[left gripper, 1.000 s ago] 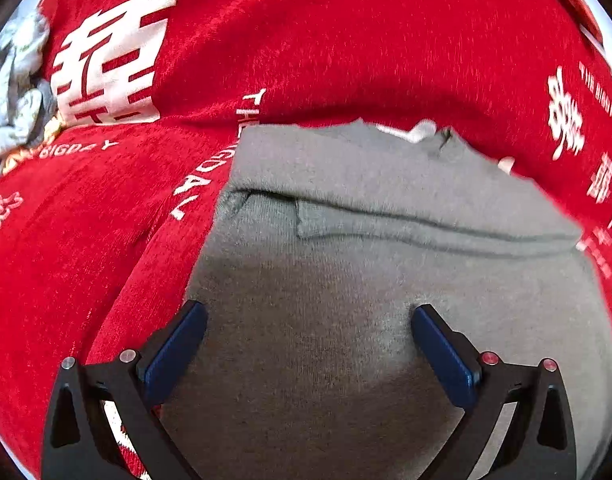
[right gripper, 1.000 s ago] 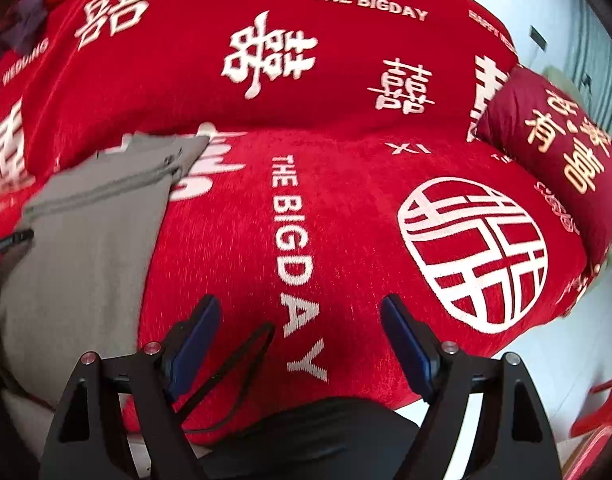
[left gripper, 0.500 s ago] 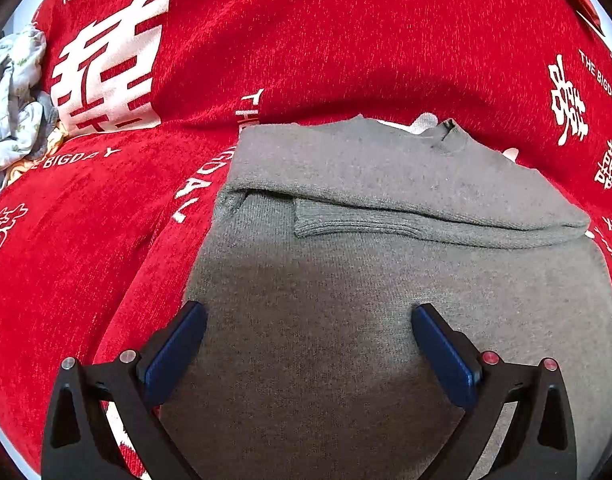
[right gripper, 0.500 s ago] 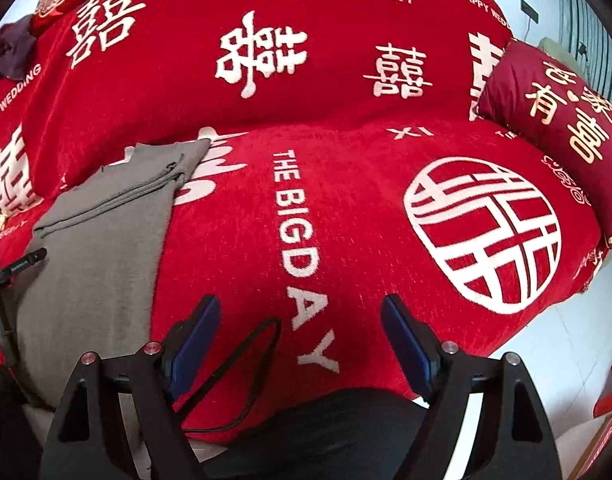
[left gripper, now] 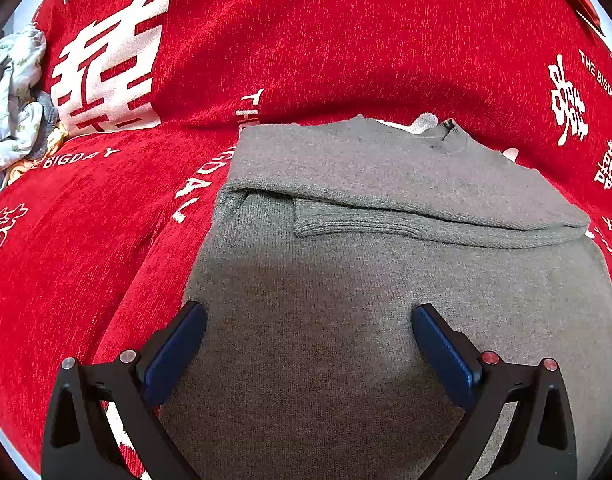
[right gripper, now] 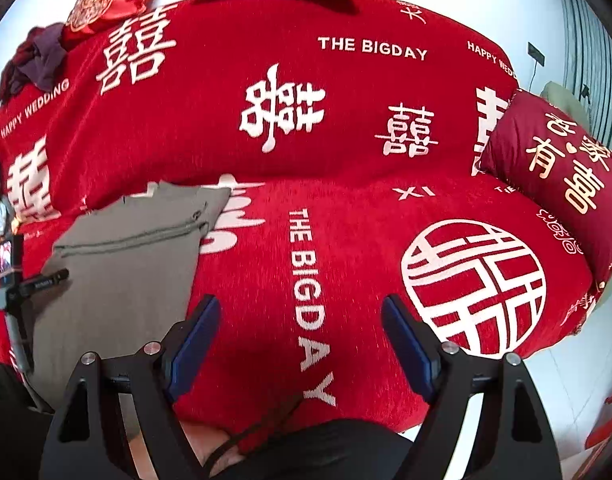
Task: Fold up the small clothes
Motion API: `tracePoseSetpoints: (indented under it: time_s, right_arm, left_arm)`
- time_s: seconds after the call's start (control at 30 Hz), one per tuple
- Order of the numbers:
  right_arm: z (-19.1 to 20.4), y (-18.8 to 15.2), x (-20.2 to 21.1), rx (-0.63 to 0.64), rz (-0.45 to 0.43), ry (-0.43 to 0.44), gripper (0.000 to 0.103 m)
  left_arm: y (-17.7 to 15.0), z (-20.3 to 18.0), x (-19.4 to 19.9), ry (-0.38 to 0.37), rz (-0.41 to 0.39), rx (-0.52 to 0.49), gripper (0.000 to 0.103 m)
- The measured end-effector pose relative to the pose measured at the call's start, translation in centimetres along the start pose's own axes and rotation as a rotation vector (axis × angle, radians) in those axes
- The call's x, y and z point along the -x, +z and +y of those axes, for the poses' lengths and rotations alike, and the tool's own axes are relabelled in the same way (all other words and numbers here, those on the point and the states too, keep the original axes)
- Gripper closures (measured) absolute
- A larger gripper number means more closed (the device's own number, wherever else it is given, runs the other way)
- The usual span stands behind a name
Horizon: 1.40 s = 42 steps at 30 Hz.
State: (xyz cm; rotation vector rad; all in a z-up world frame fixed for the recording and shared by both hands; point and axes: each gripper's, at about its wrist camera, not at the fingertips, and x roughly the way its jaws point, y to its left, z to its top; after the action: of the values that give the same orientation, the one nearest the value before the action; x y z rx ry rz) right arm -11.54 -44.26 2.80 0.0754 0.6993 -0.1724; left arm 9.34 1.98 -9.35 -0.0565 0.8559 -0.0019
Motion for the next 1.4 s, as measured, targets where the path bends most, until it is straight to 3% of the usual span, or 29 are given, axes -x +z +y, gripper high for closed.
tracePoseSetpoints:
  time_s: [0.23, 0.4, 0.63, 0.77, 1.4]
  right_arm:
    - [-1.1, -0.8, -1.7, -0.041, 0.019, -0.010, 0.018]
    - [-1.1, -0.1, -2.1, -0.043, -0.013, -0.013, 0.018]
    - [0.7, 0.4, -2.0, -0.040, -0.029, 0.035, 0.018]
    - [1.7, 0.0, -1.7, 0.012, -0.046, 0.019, 0.018]
    - [3.3, -1.8, -3.5, 0.003, 0.023, 0.055, 0.018]
  left_arm:
    - [0.0, 0.0, 0.0, 0.000, 0.000, 0.000, 0.000]
    - [0.0, 0.0, 0.0, -0.001, 0.000, -0.001, 0.000]
    - [0.0, 0.1, 0.0, -0.002, 0.000, -0.002, 0.000]
    - [0.0, 0.1, 0.0, -0.003, 0.000, -0.003, 0.000]
    - [0.0, 0.1, 0.0, -0.005, 0.001, -0.005, 0.000]
